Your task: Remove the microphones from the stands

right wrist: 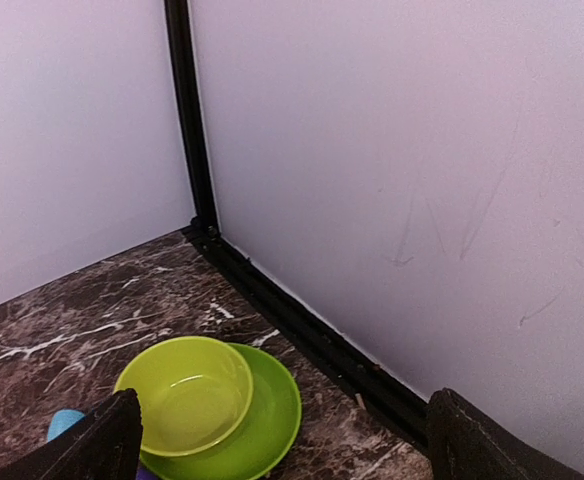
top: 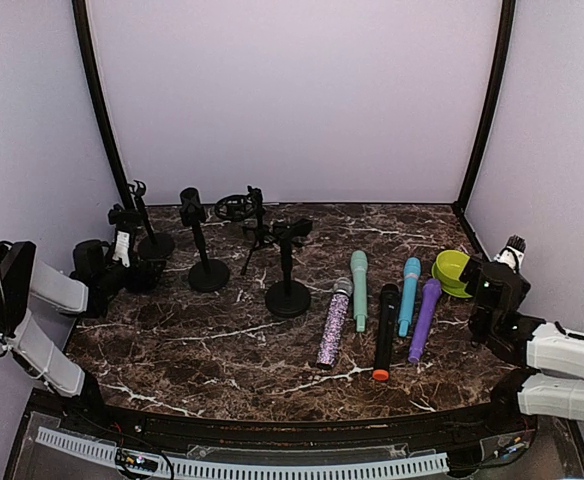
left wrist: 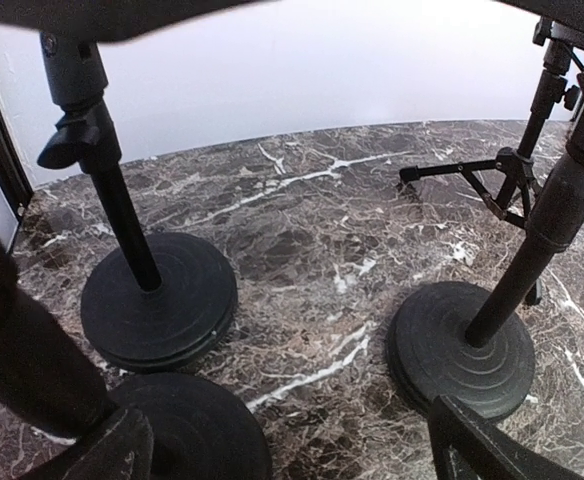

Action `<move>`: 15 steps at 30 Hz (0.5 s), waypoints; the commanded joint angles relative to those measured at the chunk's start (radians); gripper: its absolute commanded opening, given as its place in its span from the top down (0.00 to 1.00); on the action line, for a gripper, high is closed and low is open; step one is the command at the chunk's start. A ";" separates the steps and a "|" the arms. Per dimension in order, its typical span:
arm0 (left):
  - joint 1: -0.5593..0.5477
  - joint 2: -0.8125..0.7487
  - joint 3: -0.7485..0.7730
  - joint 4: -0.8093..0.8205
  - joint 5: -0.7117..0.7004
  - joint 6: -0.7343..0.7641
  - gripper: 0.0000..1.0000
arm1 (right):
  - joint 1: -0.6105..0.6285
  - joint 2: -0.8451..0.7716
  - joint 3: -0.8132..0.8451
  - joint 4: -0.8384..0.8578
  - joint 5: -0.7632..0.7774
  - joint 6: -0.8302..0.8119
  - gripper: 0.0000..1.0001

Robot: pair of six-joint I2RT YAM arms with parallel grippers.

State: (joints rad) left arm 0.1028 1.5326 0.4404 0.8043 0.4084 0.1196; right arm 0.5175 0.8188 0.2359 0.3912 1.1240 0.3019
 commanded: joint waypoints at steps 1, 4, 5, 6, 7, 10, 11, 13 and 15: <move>0.010 -0.006 -0.093 0.279 -0.016 -0.033 0.01 | -0.111 0.078 -0.025 0.229 -0.048 -0.041 0.00; 0.010 0.000 -0.178 0.432 -0.012 -0.027 0.01 | -0.179 0.188 -0.034 0.373 -0.225 -0.130 0.00; 0.011 0.025 -0.213 0.511 -0.014 -0.031 0.01 | -0.192 0.232 -0.039 0.433 -0.242 -0.162 0.00; 0.012 0.059 -0.243 0.634 -0.013 -0.046 0.01 | -0.205 0.277 -0.045 0.496 -0.256 -0.196 0.00; 0.012 0.049 -0.253 0.636 -0.010 -0.037 0.01 | -0.217 0.322 -0.048 0.553 -0.273 -0.215 0.00; 0.012 0.043 -0.227 0.570 -0.024 -0.043 0.01 | -0.251 0.451 -0.057 0.737 -0.343 -0.258 0.00; 0.013 0.050 -0.212 0.566 -0.027 -0.047 0.01 | -0.269 0.488 -0.052 0.768 -0.381 -0.271 0.00; 0.012 0.026 -0.199 0.486 -0.035 -0.038 0.01 | -0.303 0.559 -0.050 0.842 -0.454 -0.308 0.00; 0.012 0.047 -0.207 0.544 -0.031 -0.045 0.01 | -0.356 0.578 -0.053 0.862 -0.535 -0.291 0.00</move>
State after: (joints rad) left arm 0.1093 1.5764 0.2256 1.2701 0.3893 0.0887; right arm 0.2340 1.3510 0.1940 1.0317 0.7719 0.0608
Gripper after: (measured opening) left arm 0.988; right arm 0.999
